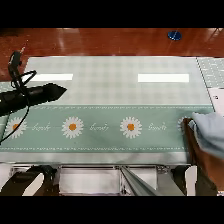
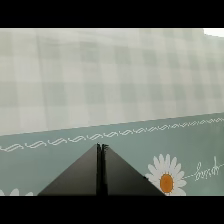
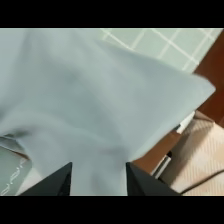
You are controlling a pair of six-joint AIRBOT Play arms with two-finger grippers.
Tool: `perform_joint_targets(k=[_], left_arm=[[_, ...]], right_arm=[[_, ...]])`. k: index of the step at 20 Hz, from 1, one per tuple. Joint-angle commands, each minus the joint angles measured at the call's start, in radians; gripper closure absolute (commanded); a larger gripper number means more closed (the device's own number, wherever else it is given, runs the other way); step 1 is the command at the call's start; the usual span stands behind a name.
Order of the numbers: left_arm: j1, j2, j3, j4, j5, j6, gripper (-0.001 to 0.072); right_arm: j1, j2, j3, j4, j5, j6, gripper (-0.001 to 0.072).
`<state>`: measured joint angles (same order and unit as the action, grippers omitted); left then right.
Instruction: Fold the shirts.
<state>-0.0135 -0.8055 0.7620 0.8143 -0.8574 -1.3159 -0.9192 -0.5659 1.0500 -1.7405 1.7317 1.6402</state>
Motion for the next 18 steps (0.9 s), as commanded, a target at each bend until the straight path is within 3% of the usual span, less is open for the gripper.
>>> perform_joint_targets(k=[1, 4, 5, 7, 9, 10, 12, 15, 16, 18], left_arm=[[0.001, -0.013, 0.0, 0.001, 0.01, 0.007, 0.0683], [0.011, -0.033, 0.032, 0.001, -0.004, 0.058, 0.0683], [0.023, -0.043, 0.072, 0.001, -0.023, 0.075, 0.0683], [0.046, -0.086, 0.214, 0.001, -0.065, 0.074, 0.0684], [0.04, -0.157, 0.408, 0.001, -0.1, 0.066, 0.0684], [0.022, -0.207, 0.525, 0.001, -0.116, 0.034, 0.0685], [-0.045, -0.329, 0.756, 0.027, -0.164, -0.026, 0.0686], [-0.213, -0.498, 1.017, 0.341, -0.374, -0.153, 0.0685], [-0.26, -0.518, 1.025, 0.466, -0.442, -0.191, 0.0685], [-0.294, -0.526, 0.921, 0.677, -0.423, -0.276, 0.0685]], right_arm=[[-0.014, -0.034, -0.085, -0.032, 0.127, 0.005, 0.0297], [-0.012, -0.226, 0.073, 0.105, 0.11, -0.009, 0.03], [-0.012, -0.297, 0.155, 0.203, 0.109, -0.008, 0.0343], [-0.011, -0.437, 0.331, 0.488, 0.095, 0.042, 0.0684], [0.079, -0.547, 0.475, 0.773, -0.003, 0.045, 0.0695], [0.167, -0.587, 0.529, 0.814, -0.071, 0.045, 0.0695], [0.41, -0.66, 0.603, 0.784, -0.214, 0.023, 0.0695], [0.779, -0.766, 0.631, 0.602, -0.367, -0.01, 0.0695], [0.884, -0.798, 0.631, 0.523, -0.404, -0.014, 0.0695], [1.034, -0.865, 0.631, 0.275, -0.412, -0.043, 0.0695]])
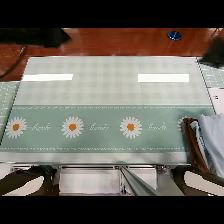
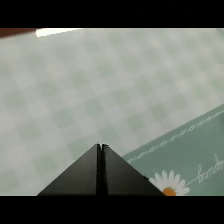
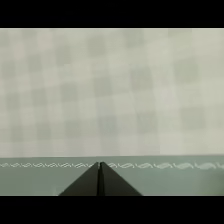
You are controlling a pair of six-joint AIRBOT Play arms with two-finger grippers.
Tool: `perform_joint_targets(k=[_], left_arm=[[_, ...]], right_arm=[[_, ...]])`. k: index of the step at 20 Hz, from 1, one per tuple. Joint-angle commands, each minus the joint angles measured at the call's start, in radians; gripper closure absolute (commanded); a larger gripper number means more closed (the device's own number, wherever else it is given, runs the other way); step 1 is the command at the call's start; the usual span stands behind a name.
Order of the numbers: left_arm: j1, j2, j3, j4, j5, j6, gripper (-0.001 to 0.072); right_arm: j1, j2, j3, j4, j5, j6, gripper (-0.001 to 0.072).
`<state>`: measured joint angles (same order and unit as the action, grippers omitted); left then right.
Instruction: Fold the shirts.
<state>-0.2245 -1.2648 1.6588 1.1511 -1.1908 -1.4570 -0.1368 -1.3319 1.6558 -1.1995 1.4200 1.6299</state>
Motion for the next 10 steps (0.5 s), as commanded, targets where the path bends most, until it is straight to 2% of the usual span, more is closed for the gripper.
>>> perform_joint_targets(k=[1, 2, 3, 6, 10], left_arm=[[-0.073, -0.069, -0.053, 0.404, -0.062, -0.188, 0.0684], [-0.051, -0.072, -0.135, 0.423, -0.035, -0.245, 0.0684], [-0.023, -0.077, -0.214, 0.414, -0.021, -0.278, 0.0684], [0.007, -0.083, -0.317, 0.383, -0.025, -0.28, 0.0684], [0.014, -0.082, -0.244, 0.384, -0.009, -0.28, 0.0684]], right_arm=[[0.29, -0.142, 0.025, -0.412, -0.071, -0.01, 0.0695], [0.301, -0.183, 0.024, -0.486, -0.033, 0.002, 0.0695], [0.298, -0.224, 0.019, -0.492, -0.011, 0.011, 0.0695], [0.296, -0.279, -0.004, -0.431, -0.001, 0.008, 0.0695], [0.296, -0.274, -0.004, -0.433, -0.022, 0.008, 0.0695]])
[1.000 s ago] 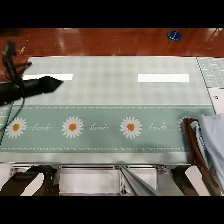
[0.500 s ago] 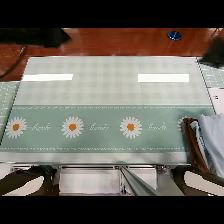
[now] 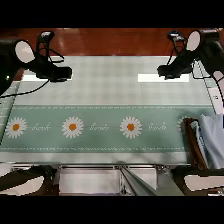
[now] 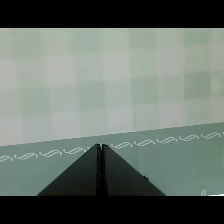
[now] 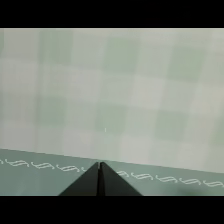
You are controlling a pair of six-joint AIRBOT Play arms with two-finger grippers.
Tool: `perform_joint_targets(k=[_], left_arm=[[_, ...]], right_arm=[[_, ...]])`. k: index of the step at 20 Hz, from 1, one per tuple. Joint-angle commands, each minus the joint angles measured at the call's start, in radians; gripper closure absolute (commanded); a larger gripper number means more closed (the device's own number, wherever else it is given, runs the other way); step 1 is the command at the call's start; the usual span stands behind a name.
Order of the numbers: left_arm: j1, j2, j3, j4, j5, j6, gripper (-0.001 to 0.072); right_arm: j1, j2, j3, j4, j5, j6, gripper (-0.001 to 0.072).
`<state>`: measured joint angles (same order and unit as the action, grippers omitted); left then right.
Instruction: Fold the shirts.
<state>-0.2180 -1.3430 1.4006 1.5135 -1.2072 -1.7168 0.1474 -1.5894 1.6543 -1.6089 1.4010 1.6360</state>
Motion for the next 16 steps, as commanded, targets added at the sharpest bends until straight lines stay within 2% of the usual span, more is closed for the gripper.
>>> perform_joint_targets(k=[1, 16], left_arm=[[0.008, -0.004, 0.026, 0.021, 0.011, -0.021, 0.0684], [0.008, -0.007, 0.026, 0.02, 0.019, -0.021, 0.0683]], right_arm=[[0.011, -0.017, -0.003, -0.023, -0.005, 0.002, 0.0695], [0.011, -0.017, -0.003, -0.023, -0.008, 0.002, 0.0695]])
